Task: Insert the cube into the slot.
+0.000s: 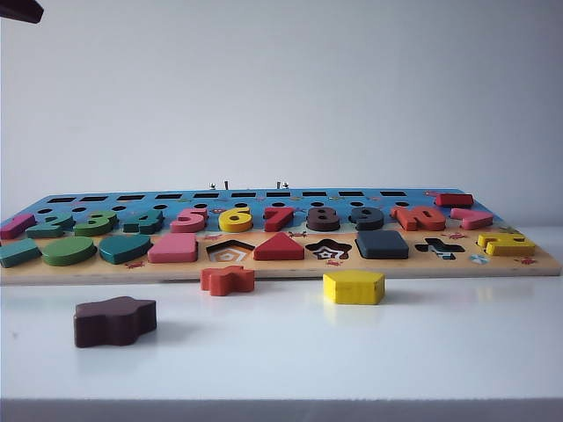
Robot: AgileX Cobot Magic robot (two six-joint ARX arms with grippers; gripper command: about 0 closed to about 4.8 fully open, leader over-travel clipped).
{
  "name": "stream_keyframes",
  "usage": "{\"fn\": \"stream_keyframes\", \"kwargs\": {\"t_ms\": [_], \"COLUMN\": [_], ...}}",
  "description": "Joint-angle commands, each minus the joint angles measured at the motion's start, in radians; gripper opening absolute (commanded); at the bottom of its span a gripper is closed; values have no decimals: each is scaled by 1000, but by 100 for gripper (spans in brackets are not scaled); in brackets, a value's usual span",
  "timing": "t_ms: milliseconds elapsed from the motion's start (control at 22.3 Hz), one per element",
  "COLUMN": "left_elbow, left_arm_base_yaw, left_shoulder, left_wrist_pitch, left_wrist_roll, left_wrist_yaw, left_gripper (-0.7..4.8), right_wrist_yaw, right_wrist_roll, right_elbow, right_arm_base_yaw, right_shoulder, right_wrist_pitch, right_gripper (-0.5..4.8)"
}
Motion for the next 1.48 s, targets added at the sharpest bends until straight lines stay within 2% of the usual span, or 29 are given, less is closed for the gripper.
{"fn": "stream_keyframes", "kwargs": {"t_ms": [45, 314, 628, 897, 1121, 1480], "left_elbow": [-60, -204, -338, -416, -460, -524], "left_arm_base_yaw": [2, 3, 9, 60, 92, 103], "left_shoulder": [-65, -209, -346, -436, -469, -526], "left_wrist_pitch": [66, 124, 129, 154, 156, 165], "left_wrist_roll": [3, 3, 0, -23, -23, -19], "left_wrist_yaw": [-83, -212, -338, -383, -385, -404], "left_gripper": [17, 17, 17, 17, 17, 17], "right_wrist_yaw": [22, 18, 19, -24, -24, -23], "right_wrist_roll": [-69, -144, -186, -188, -187, -185], "right_elbow": [-4, -35, -69, -103, -135, -150], "right_arm_base_yaw": [-1, -1, -11, -75, -103, -142], "right_shoulder": [-2, -2, -2, -2, -2, -2], "right_wrist_pitch": [21, 95, 144, 215, 269, 290], "right_gripper": [0, -8, -9, -9, -9, -9]}}
